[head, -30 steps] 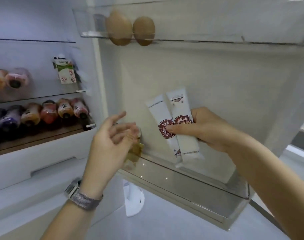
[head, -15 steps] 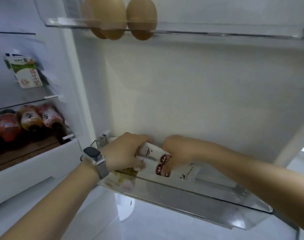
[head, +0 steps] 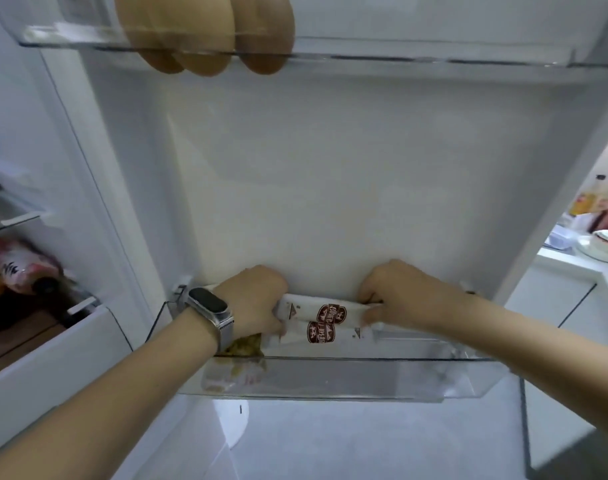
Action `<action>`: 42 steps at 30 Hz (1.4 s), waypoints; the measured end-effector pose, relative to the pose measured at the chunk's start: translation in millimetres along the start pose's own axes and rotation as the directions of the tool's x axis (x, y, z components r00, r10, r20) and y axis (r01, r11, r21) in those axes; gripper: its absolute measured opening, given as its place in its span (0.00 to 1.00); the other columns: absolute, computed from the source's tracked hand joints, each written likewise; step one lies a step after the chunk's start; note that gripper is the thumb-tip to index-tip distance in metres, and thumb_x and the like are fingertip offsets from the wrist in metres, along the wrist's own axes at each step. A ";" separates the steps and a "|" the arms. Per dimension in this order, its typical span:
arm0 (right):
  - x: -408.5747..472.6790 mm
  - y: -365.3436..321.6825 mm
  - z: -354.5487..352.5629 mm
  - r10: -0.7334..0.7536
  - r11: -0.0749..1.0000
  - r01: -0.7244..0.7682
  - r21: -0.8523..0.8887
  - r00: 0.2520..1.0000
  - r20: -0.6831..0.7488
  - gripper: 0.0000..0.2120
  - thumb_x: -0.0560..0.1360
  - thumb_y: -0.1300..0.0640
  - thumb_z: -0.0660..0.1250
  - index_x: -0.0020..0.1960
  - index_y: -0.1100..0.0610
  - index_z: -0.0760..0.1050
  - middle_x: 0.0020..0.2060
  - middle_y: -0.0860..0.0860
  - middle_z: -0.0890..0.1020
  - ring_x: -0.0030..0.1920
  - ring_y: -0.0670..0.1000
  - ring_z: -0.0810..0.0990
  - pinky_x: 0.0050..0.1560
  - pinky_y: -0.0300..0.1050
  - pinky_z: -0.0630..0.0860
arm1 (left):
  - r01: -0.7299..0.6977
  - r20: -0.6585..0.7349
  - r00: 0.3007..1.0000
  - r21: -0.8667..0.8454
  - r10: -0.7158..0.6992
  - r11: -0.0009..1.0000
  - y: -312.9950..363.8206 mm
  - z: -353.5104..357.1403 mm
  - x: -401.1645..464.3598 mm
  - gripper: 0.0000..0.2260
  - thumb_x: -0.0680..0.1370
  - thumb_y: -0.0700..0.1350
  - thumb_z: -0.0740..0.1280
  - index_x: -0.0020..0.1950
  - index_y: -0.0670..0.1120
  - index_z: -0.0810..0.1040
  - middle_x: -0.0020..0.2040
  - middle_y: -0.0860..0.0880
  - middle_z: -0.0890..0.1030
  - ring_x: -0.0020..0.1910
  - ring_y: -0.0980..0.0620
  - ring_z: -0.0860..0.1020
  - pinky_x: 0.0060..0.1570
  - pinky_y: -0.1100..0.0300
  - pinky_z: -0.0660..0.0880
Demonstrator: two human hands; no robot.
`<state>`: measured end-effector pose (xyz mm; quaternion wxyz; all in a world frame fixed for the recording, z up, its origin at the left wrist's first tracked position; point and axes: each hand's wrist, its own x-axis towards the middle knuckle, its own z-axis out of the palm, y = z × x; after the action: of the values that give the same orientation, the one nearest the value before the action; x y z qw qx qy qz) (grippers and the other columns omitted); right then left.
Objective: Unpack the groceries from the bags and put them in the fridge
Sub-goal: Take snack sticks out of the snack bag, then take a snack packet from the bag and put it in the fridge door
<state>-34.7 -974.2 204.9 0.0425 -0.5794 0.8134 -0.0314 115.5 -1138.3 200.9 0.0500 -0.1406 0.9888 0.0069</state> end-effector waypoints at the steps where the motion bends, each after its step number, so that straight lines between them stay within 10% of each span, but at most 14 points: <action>1: -1.7 1.4 -1.7 0.027 0.999 -0.027 0.022 1.000 0.005 0.11 0.71 0.49 0.72 0.45 0.58 0.81 0.37 0.50 0.79 0.41 0.52 0.74 0.43 0.43 0.70 | -0.011 -0.044 0.999 0.058 0.013 0.998 2.5 -0.4 -1.0 0.12 0.72 0.54 0.71 0.48 0.47 0.76 0.40 0.52 0.72 0.45 0.49 0.76 0.40 0.61 0.68; 6: -13.8 -1.8 -7.9 0.110 0.978 -0.128 0.166 0.988 0.113 0.08 0.75 0.52 0.70 0.38 0.52 0.81 0.37 0.50 0.83 0.35 0.47 0.80 0.39 0.36 0.74 | -0.042 -0.230 0.970 0.158 0.078 0.987 3.2 -3.0 -11.9 0.18 0.71 0.61 0.69 0.54 0.53 0.74 0.50 0.54 0.78 0.47 0.52 0.76 0.40 0.59 0.68; 15: 7.5 -4.5 9.3 0.194 0.977 -0.206 0.054 0.967 0.163 0.18 0.73 0.48 0.71 0.30 0.54 0.71 0.28 0.52 0.78 0.28 0.44 0.73 0.33 0.41 0.67 | -0.058 -0.119 0.991 0.040 0.063 0.997 -9.2 7.3 -8.2 0.13 0.75 0.57 0.66 0.57 0.57 0.77 0.55 0.56 0.78 0.53 0.53 0.75 0.42 0.62 0.66; 23: 7.3 -9.2 0.9 0.313 0.944 -0.307 -0.120 0.949 0.036 0.20 0.66 0.39 0.74 0.40 0.52 0.72 0.39 0.50 0.72 0.51 0.55 0.77 0.45 0.45 0.72 | -0.018 -0.073 0.997 0.104 0.026 0.994 -1.8 5.5 -2.7 0.12 0.73 0.57 0.68 0.54 0.55 0.79 0.52 0.53 0.80 0.51 0.49 0.78 0.46 0.58 0.73; 31: 5.0 -1.9 0.4 0.347 0.936 -0.344 -0.077 0.937 0.032 0.18 0.68 0.41 0.74 0.39 0.55 0.75 0.40 0.50 0.78 0.49 0.55 0.77 0.46 0.44 0.73 | -0.031 -0.114 0.992 0.129 0.046 0.991 6.3 -1.8 -5.2 0.15 0.76 0.54 0.65 0.62 0.54 0.74 0.60 0.51 0.76 0.58 0.48 0.75 0.52 0.57 0.73; 35: -22.8 -0.8 -12.7 0.335 0.941 -0.338 0.005 0.930 -0.149 0.22 0.72 0.43 0.71 0.61 0.54 0.77 0.57 0.51 0.80 0.56 0.53 0.77 0.58 0.49 0.75 | -0.193 -0.347 0.924 -0.059 0.161 0.979 35.1 -17.0 -14.0 0.14 0.76 0.54 0.63 0.61 0.53 0.77 0.56 0.52 0.79 0.53 0.50 0.78 0.52 0.53 0.76; 42: -139.6 -6.0 -39.3 0.477 0.879 -0.400 0.259 0.733 -0.486 0.08 0.73 0.51 0.71 0.46 0.56 0.84 0.40 0.47 0.85 0.32 0.41 0.75 0.38 0.30 0.72 | -0.594 -0.420 0.791 -0.351 0.446 0.724 137.4 -14.0 -37.0 0.08 0.75 0.52 0.66 0.52 0.52 0.80 0.44 0.56 0.82 0.40 0.60 0.80 0.43 0.57 0.80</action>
<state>12.2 -844.2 249.1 -0.1402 -0.3341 0.9015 -0.2367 111.2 -996.4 218.5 -0.1433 0.1391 0.9511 0.2358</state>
